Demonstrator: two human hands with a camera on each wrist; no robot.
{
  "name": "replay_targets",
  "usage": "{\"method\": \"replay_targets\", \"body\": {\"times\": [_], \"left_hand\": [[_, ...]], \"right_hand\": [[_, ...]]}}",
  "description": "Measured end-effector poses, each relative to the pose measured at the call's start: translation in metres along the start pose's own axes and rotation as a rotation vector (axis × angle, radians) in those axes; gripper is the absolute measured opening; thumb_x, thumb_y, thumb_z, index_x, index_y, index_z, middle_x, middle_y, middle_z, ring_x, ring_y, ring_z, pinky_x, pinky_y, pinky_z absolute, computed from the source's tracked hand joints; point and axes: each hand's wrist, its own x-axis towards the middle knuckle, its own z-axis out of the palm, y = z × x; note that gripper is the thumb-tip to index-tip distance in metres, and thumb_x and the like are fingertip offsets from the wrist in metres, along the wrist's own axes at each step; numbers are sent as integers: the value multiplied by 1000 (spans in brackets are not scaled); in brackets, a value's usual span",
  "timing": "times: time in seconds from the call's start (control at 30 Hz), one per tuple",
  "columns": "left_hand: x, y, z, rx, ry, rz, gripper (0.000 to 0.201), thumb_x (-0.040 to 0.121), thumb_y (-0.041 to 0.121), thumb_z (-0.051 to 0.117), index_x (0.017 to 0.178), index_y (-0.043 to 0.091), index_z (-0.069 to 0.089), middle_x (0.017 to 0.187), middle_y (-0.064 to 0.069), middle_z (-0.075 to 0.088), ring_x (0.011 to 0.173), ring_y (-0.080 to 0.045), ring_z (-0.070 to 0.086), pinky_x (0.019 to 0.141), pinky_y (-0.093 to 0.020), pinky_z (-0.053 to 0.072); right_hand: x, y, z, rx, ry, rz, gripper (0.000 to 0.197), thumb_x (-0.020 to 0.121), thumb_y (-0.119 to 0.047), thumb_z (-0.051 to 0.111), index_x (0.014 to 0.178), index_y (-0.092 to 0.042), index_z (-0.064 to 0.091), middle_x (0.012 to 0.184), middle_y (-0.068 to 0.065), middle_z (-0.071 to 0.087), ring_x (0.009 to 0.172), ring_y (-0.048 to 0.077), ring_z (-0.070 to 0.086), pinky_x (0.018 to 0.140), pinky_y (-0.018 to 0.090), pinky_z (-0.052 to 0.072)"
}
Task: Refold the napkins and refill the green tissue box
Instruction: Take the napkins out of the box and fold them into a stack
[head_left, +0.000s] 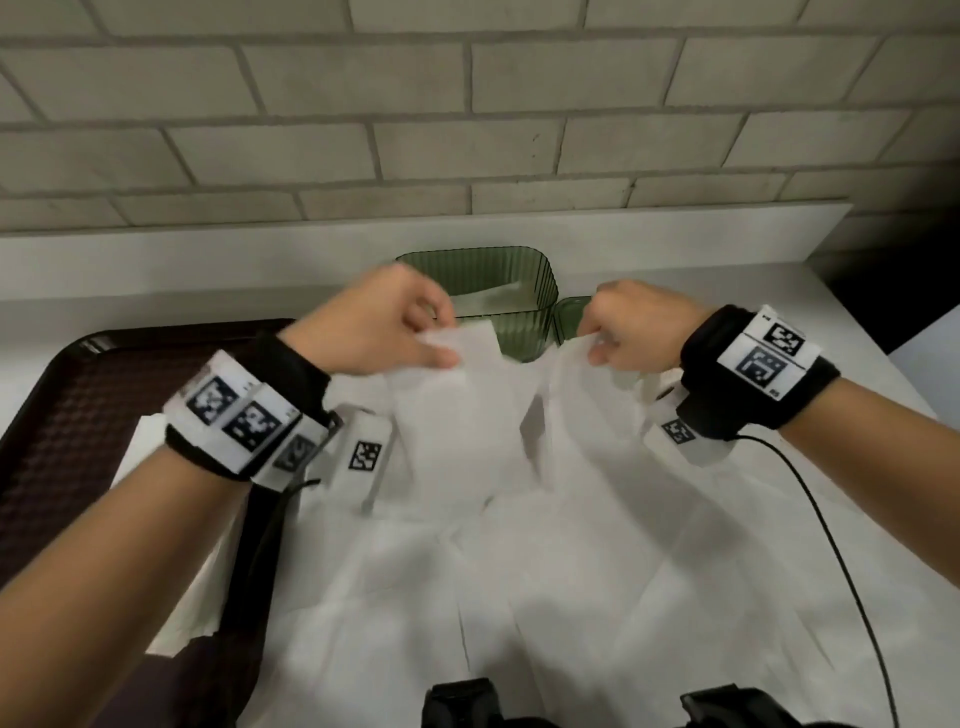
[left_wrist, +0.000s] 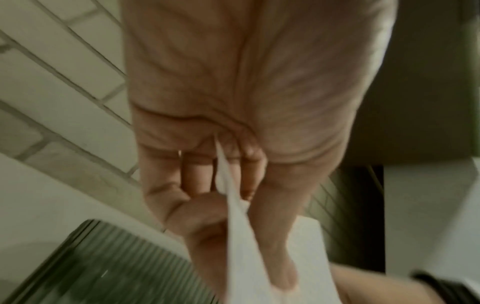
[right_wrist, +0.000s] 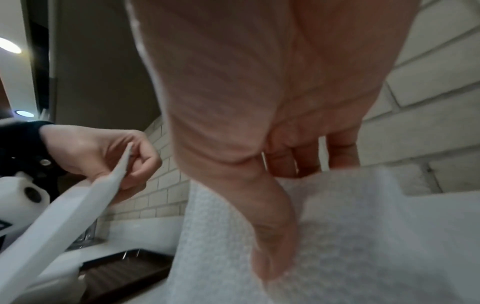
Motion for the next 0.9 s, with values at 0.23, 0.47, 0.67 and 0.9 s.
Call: {"method": "replay_targets", "body": {"times": [0.23,0.47,0.67,0.9], "left_hand": [[25,-2,-34,-351,527,-76,18,81,10,76,95,10,65,80,4,69,55,5,64,54,-13,50],[20,-22,-27,-356,506,-146,20,81,8,75,99,12,65,86,4,68,76,-6,65,68,-14,53],[-7,-40,-17,-330,350,-160,13,82,2,73,95,2,70,89,-15,72,80,-19,69,74,-28,55],[-32,-55,-13,-370,317,-145,15,80,0,73,95,-2,71,90,-18,75,81,-30,71,80,-44,54]], "right_hand": [[-13,18,-32,96,106,64,16,75,-19,77,91,-15,73,69,-7,57,70,20,54,62,28,42],[-24,36,-62,269,336,66,16,81,-21,75,83,-5,73,79,12,70,75,28,63,63,28,42],[24,39,-52,1293,593,131,29,82,-7,75,109,-1,69,100,5,74,92,20,71,84,32,56],[89,-2,-6,1246,524,280,27,79,-6,76,98,-16,60,86,2,66,78,17,66,61,19,55]]}}
